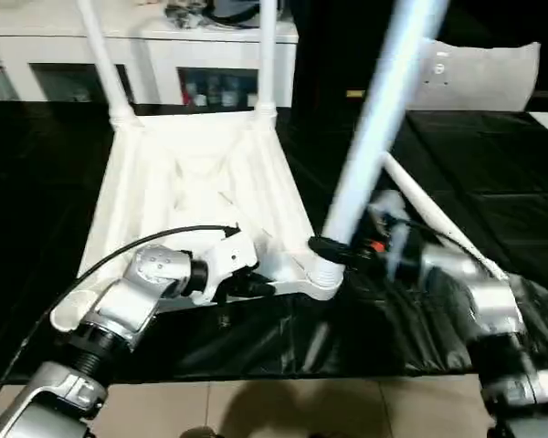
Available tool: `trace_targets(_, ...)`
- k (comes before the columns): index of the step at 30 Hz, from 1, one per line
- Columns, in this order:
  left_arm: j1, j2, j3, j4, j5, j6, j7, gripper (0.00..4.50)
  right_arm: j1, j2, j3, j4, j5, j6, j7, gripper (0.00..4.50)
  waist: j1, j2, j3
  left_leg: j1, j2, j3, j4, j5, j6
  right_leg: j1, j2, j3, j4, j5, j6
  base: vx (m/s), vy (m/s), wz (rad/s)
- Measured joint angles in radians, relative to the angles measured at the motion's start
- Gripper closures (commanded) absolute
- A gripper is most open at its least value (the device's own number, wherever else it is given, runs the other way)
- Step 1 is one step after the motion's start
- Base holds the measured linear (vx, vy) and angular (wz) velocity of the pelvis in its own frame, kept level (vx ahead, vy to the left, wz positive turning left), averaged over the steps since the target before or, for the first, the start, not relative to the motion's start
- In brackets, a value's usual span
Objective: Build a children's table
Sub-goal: Insert table leg to table base
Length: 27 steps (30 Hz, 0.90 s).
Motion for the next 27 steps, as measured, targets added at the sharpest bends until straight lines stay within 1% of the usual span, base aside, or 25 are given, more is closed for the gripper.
trace_targets(4, 0.000, -0.007, 0.001, 0.005, 0.000, 0.001, 0.010, 4.50, 0.031, 0.002, 0.005, -0.002, -0.011, -0.083, -0.018, 2.60, -0.001, 0.002, -0.001, 0.000, 0.000, 0.000, 0.000, 0.000, 0.000, 0.000, 0.000, 0.000, -0.001, 0.000, 0.000, 0.000, 0.000, 0.00)
trace_targets(9, 0.000, -0.006, 0.005, 0.015, 0.000, 0.001, 0.010, 4.50, 0.024, -0.003, 0.042, -0.001, -0.058, -0.143, -0.025, 2.60, -0.003, 0.005, -0.003, 0.000, 0.000, 0.000, 0.000, 0.000, 0.000, 0.001, 0.000, 0.000, -0.004, 0.000, 0.000, 0.000, 0.000, 0.00)
trace_targets(11, 0.000, -0.005, 0.005, 0.017, 0.003, 0.000, 0.012, 4.50, 0.012, -0.009, 0.063, 0.002, -0.090, -0.163, -0.027, 2.60, -0.009, 0.005, -0.003, 0.001, 0.000, 0.000, 0.000, 0.000, 0.000, 0.002, 0.000, -0.001, -0.006, 0.000, 0.000, 0.000, 0.000, 0.00)
trace_targets(15, -0.006, -0.003, 0.005, 0.030, 0.009, -0.010, 0.009, 4.50, -0.029, -0.012, 0.099, 0.031, -0.128, -0.170, -0.018, 2.61, -0.024, 0.006, -0.004, 0.001, 0.000, -0.001, 0.000, 0.000, 0.000, 0.006, 0.000, -0.004, -0.013, 0.000, 0.000, 0.000, 0.000, 0.00)
trace_targets(18, -0.022, -0.001, 0.005, 0.054, 0.013, -0.018, -0.005, 4.50, -0.054, -0.020, 0.122, 0.053, -0.141, -0.169, 0.006, 2.61, -0.031, 0.006, -0.004, 0.001, 0.000, -0.001, 0.000, 0.000, 0.001, 0.008, -0.001, -0.005, -0.016, 0.000, 0.000, 0.000, 0.000, 0.00)
trace_targets(23, -0.054, -0.003, 0.003, 0.107, 0.016, -0.035, -0.038, 4.50, -0.084, -0.029, 0.139, 0.081, -0.151, -0.168, 0.038, 2.61, -0.030, 0.004, -0.005, 0.001, 0.001, -0.002, 0.000, 0.000, 0.001, 0.008, -0.001, -0.007, -0.015, 0.000, 0.000, 0.000, 0.000, 0.00)
trace_targets(27, -0.067, -0.006, 0.002, 0.129, 0.016, -0.037, -0.046, 4.50, -0.091, -0.023, 0.138, 0.087, -0.161, -0.164, 0.036, 2.61, -0.028, 0.004, -0.005, 0.001, 0.002, -0.003, -0.001, 0.000, 0.001, 0.008, -0.001, -0.009, -0.015, 0.000, 0.000, 0.000, 0.000, 0.00)
